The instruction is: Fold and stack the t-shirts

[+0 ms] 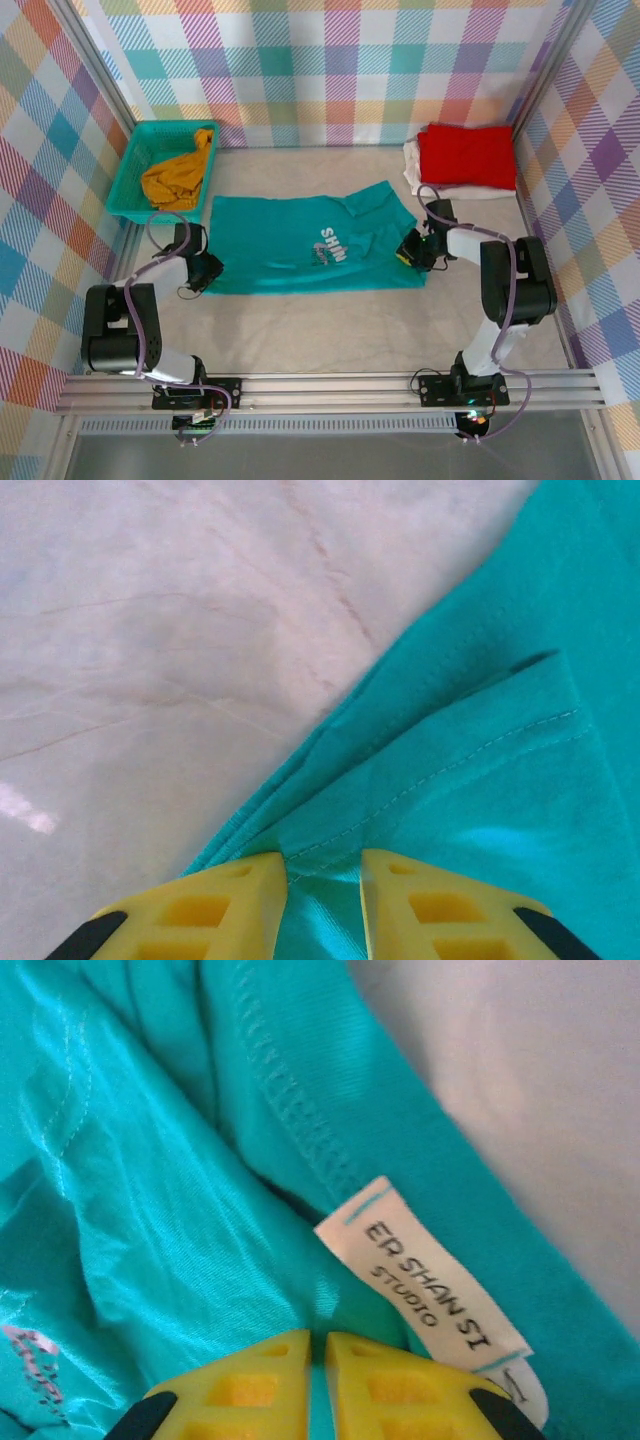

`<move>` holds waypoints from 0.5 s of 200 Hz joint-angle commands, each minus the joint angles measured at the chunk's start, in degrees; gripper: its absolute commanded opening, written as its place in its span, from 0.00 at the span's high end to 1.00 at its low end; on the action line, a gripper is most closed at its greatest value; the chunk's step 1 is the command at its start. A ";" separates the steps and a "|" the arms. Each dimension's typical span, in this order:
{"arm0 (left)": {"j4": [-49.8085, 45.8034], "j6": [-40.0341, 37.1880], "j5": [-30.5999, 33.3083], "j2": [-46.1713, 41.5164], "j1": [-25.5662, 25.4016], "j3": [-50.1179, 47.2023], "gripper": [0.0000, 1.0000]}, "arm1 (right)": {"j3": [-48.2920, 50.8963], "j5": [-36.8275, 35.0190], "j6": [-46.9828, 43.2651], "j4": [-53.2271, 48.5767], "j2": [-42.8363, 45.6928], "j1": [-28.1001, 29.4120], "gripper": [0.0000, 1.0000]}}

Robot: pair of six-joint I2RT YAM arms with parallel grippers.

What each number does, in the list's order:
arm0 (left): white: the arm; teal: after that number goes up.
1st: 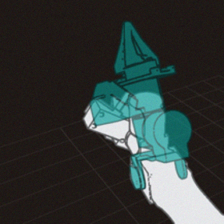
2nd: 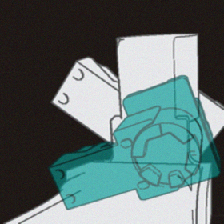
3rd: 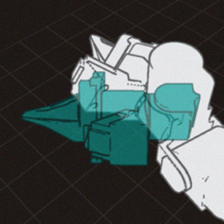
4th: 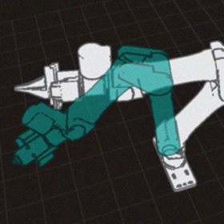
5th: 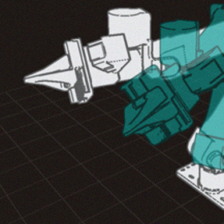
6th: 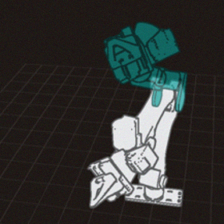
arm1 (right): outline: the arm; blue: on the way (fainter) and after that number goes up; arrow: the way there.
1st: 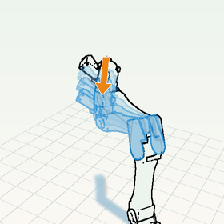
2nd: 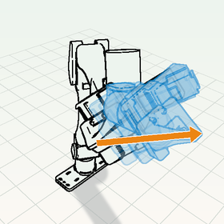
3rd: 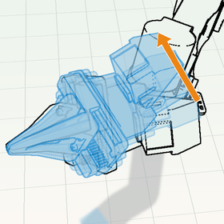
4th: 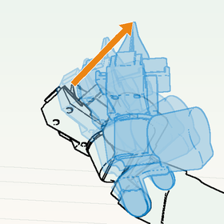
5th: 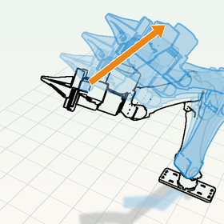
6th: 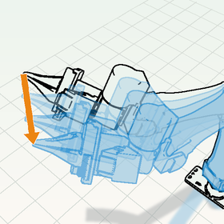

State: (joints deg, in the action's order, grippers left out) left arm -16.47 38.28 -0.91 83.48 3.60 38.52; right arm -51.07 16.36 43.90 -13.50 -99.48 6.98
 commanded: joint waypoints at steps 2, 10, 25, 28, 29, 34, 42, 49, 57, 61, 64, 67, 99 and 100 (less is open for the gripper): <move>-5.01 1.87 -1.90 -0.19 2.46 -4.10 0.71 | 4.41 -3.31 6.66 -1.45 1.66 -1.38 0.86; -5.49 1.76 -2.89 -0.13 2.44 -4.32 0.70 | 5.56 -3.65 8.01 -1.26 2.62 -1.44 0.87; -4.39 -0.57 -8.28 1.34 2.17 -4.27 0.68 | 7.70 -4.14 9.94 -0.87 4.47 -1.62 0.89; -4.40 -1.12 -9.59 1.69 2.01 -4.08 0.68 | 7.94 -4.19 10.10 -1.12 4.74 -1.62 0.89; -4.51 -1.33 -9.92 1.86 1.93 -3.99 0.67 | 7.97 -4.21 10.17 -1.28 4.87 -1.62 0.89; -5.38 -1.89 -10.82 2.47 1.22 -3.41 0.66 | 8.28 -4.42 10.46 -1.98 5.60 -1.62 0.89; -6.04 -3.11 -11.59 3.03 -0.81 -2.79 0.65 | 9.29 -5.70 11.13 -3.17 7.44 -1.67 0.90; -5.41 -4.69 -13.24 3.44 -3.41 -2.52 0.64 | 10.59 -7.16 11.51 -4.13 9.59 -1.62 0.90; -5.70 -5.74 -14.63 4.34 -6.65 -1.67 0.64 | 11.85 -9.04 11.65 -5.64 12.27 -1.72 0.88; -6.35 -5.85 -14.69 4.91 -8.35 -1.10 0.64 | 12.34 -9.85 11.53 -6.51 13.55 -1.74 0.88; -6.81 -5.84 -14.59 5.25 -9.51 -0.70 0.64 | 12.70 -10.32 11.36 -7.15 14.42 -1.79 0.87; -7.13 -5.66 -14.52 5.52 -10.75 -0.39 0.64 | 12.88 -10.66 11.03 -7.72 15.20 -1.72 0.87; -10.09 2.36 -10.82 0.02 -17.03 -2.21 0.64 | 12.34 -13.99 9.23 -14.90 22.39 -1.80 0.76; -10.35 2.65 -10.63 -0.34 -17.04 -2.30 0.64 | 12.19 -14.07 9.12 -15.16 22.66 -1.80 0.76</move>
State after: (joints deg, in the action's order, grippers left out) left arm -16.23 35.75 -11.55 85.82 -10.83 40.47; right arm -38.41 7.35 53.39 -21.04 -81.60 5.56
